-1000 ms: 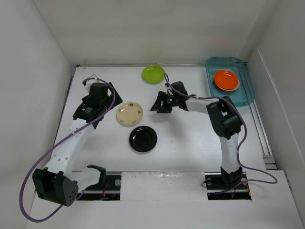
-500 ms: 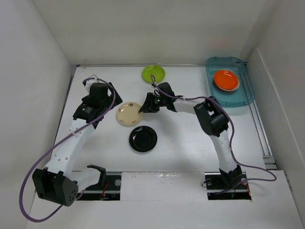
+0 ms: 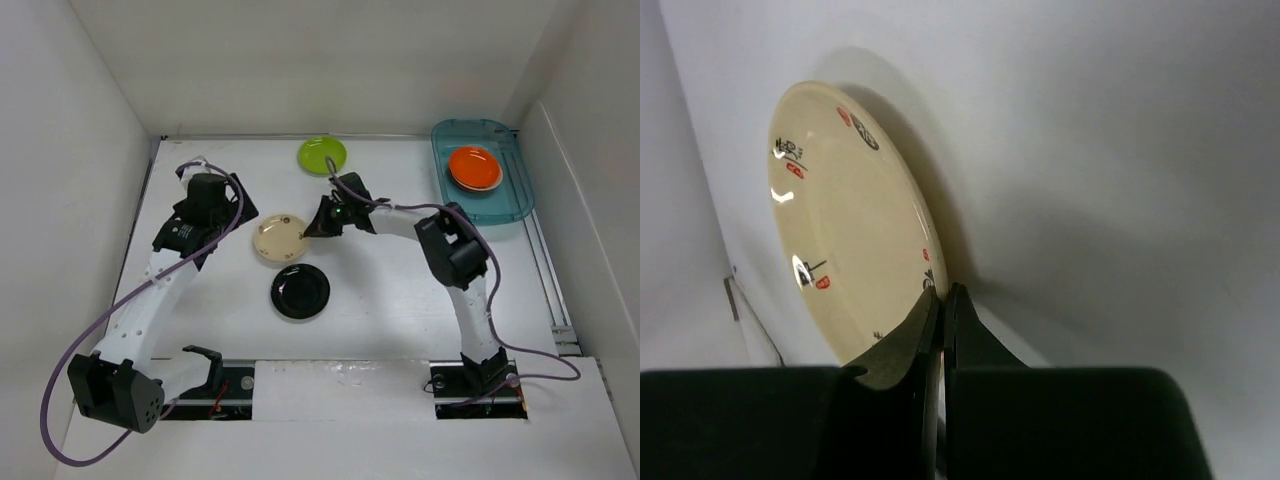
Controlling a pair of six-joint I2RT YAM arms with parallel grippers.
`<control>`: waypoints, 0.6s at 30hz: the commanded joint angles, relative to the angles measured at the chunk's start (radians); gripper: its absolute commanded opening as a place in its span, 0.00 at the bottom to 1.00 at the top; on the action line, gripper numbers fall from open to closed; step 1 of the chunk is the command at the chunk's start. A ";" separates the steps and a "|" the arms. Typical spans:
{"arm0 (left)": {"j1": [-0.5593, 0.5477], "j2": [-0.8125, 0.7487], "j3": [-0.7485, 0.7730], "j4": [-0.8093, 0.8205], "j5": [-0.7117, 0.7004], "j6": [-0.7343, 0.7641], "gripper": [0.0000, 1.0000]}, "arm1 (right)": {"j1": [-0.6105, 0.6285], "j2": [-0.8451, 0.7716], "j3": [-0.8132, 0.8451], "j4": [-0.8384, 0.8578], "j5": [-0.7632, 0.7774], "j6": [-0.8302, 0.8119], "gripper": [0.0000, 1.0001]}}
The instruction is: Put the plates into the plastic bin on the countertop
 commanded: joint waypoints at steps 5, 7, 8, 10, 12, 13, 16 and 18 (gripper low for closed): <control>-0.002 0.010 0.017 0.083 0.247 0.115 1.00 | -0.225 -0.497 -0.288 0.046 0.278 0.112 0.00; -0.002 0.019 0.017 0.083 0.291 0.115 1.00 | -0.299 -0.633 -0.344 0.046 0.309 0.101 0.00; -0.002 0.019 0.017 0.097 0.291 0.126 1.00 | -0.378 -0.667 -0.384 0.046 0.319 0.090 0.00; -0.002 -0.019 0.005 0.111 0.301 0.126 1.00 | -0.463 -0.741 -0.410 0.037 0.332 0.090 0.00; -0.002 -0.039 -0.004 0.123 0.311 0.126 1.00 | -0.587 -0.763 -0.424 0.014 0.342 0.090 0.00; -0.002 -0.039 -0.004 0.132 0.311 0.126 1.00 | -0.627 -0.763 -0.436 0.014 0.356 0.110 0.00; -0.002 -0.050 -0.013 0.132 0.334 0.126 1.00 | -0.764 -0.716 -0.418 0.023 0.385 0.145 0.00; -0.013 -0.039 -0.013 0.132 0.334 0.126 1.00 | -0.817 -0.669 -0.397 0.048 0.379 0.196 0.00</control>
